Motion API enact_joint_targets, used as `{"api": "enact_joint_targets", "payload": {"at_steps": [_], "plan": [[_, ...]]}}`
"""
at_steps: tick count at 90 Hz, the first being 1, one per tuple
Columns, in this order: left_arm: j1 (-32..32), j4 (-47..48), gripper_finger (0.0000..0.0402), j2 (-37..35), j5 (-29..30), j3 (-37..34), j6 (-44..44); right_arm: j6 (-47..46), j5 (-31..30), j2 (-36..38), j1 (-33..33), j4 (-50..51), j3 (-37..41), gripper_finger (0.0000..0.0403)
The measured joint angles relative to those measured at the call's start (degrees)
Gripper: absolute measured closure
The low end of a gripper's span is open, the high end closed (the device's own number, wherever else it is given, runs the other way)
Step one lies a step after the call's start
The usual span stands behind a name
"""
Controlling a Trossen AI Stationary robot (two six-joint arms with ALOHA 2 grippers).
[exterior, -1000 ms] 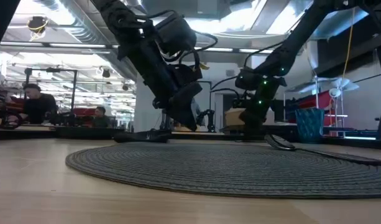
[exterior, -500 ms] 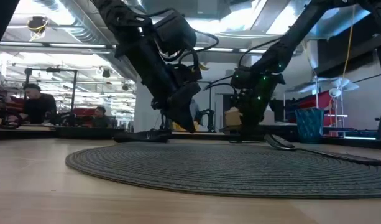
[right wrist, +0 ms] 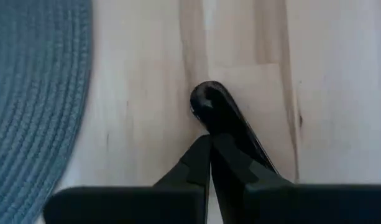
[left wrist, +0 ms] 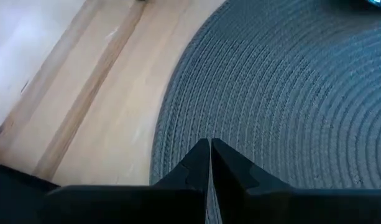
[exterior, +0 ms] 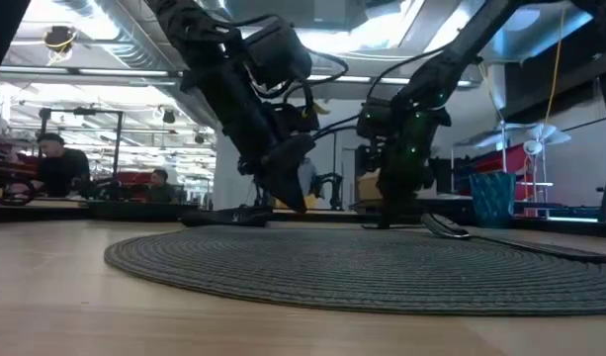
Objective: Set table place
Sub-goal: Put the black table knife on the gray tablemat to the left of the black spoon
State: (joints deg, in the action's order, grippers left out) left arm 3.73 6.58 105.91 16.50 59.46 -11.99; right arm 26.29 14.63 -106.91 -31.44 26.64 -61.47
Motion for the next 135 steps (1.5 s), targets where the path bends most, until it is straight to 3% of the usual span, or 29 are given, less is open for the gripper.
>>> {"api": "enact_joint_targets", "payload": {"at_steps": [35, 59, 79, 98, 135], "plan": [[-0.11, 0.45, 0.0401, 0.00, 0.02, 0.00, -0.12, 7.11, -1.92, 4.21, 0.00, 5.30, 0.06, 0.0386], [-0.11, 0.45, 0.0401, 0.00, 0.02, 0.00, -1.09, -5.12, -2.28, 4.21, -0.02, 6.05, 0.03, 0.0327], [-0.89, 0.51, 0.0401, 0.00, 0.02, 0.00, -1.09, -13.88, -8.94, 4.21, -0.07, 6.29, -0.04, 0.0286], [-1.72, 0.54, 0.0401, 0.00, 0.02, 0.00, -1.09, -14.41, -14.68, 4.05, -0.38, 6.52, -0.05, 0.0268], [-1.92, 0.56, 0.0402, 0.00, 0.04, 0.00, -1.09, -14.30, -11.96, 2.14, -4.38, 5.53, 1.26, 0.0267]]}}
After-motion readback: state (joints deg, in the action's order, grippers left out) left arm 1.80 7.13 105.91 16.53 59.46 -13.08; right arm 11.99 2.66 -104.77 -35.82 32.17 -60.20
